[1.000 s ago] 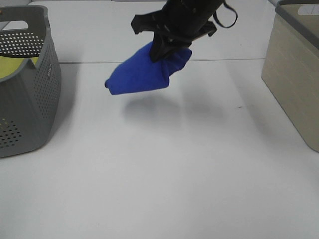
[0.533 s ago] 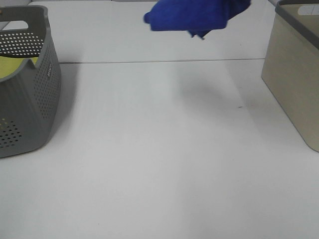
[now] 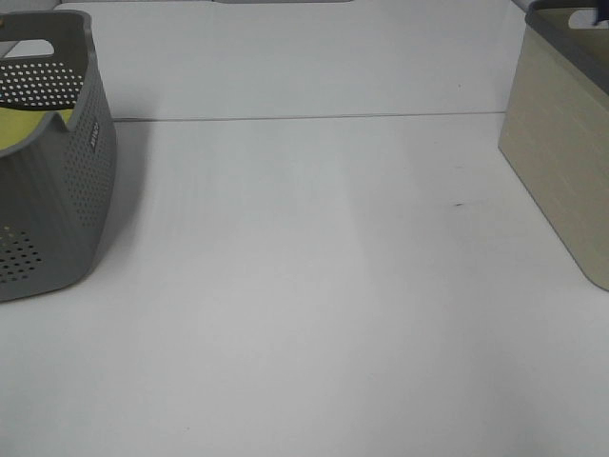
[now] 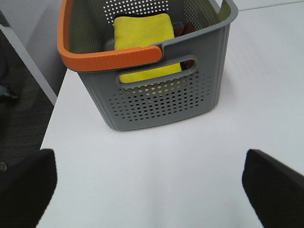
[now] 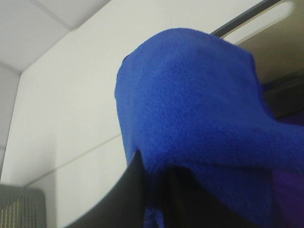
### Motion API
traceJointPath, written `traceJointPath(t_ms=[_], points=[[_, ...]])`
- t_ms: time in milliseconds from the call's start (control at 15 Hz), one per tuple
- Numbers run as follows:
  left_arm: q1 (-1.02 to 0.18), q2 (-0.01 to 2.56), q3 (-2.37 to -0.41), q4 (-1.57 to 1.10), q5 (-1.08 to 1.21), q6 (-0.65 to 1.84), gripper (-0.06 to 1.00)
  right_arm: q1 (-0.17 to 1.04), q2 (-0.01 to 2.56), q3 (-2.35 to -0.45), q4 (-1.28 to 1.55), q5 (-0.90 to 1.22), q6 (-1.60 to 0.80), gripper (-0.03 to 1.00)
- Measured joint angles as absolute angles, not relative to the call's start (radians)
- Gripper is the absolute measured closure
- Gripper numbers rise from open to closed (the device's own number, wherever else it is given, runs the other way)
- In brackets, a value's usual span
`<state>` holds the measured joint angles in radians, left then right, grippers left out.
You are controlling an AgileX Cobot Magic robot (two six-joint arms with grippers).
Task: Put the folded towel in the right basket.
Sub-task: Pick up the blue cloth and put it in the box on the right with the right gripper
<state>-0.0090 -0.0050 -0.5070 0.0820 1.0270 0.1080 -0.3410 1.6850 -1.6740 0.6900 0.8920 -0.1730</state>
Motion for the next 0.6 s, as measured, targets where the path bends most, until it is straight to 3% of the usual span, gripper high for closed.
traceJointPath(t_ms=[133,600], points=[[-0.009,-0.005,-0.507,0.082,1.027,0.108,-0.04,-0.421,1.685,-1.628,0.635,0.831,-0.162,0.88],[-0.009,-0.005,-0.507,0.082,1.027,0.108,-0.04,-0.424,1.684,-1.217,0.517,0.609,-0.165,0.88]])
